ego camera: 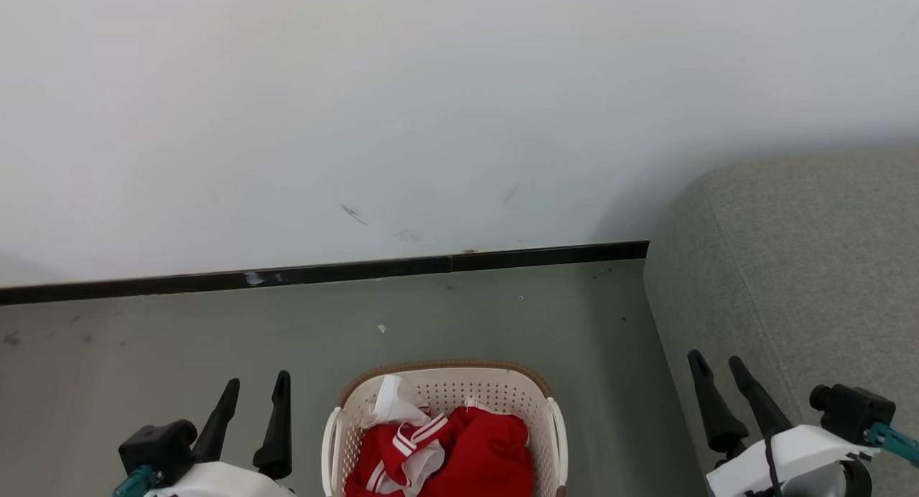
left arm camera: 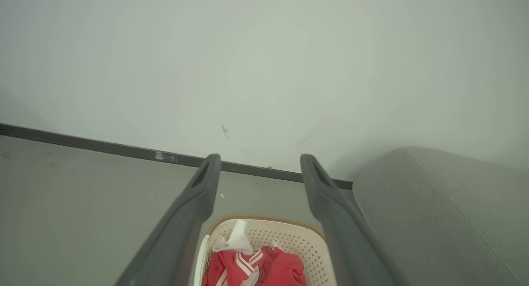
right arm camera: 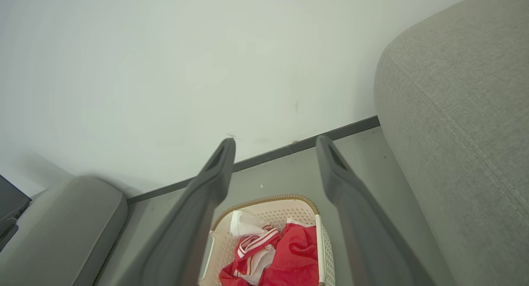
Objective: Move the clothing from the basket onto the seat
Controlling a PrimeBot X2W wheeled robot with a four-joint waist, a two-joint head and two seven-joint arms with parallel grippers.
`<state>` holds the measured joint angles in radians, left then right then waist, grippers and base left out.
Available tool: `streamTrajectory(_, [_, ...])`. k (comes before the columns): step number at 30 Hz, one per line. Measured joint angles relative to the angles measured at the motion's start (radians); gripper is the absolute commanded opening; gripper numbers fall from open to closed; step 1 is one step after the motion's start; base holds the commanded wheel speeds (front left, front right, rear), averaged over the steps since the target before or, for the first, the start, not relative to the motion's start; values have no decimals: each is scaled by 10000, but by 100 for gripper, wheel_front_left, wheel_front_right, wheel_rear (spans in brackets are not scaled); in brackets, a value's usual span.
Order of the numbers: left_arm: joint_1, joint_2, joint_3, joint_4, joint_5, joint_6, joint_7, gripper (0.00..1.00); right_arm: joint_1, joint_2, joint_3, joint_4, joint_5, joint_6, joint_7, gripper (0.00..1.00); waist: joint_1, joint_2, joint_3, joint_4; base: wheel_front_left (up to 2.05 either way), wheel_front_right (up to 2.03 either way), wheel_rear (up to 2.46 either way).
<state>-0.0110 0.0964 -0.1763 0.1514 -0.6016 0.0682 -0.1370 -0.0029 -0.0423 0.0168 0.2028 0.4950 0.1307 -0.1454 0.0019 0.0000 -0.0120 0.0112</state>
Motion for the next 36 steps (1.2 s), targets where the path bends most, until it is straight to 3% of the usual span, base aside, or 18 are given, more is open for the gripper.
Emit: streamTrajectory(36, [3,-94,-548,-125,3359,663,-1122,100,1,12,462,-330,-4366,0,-1037,100,-14,0,107,-14,0,0,0])
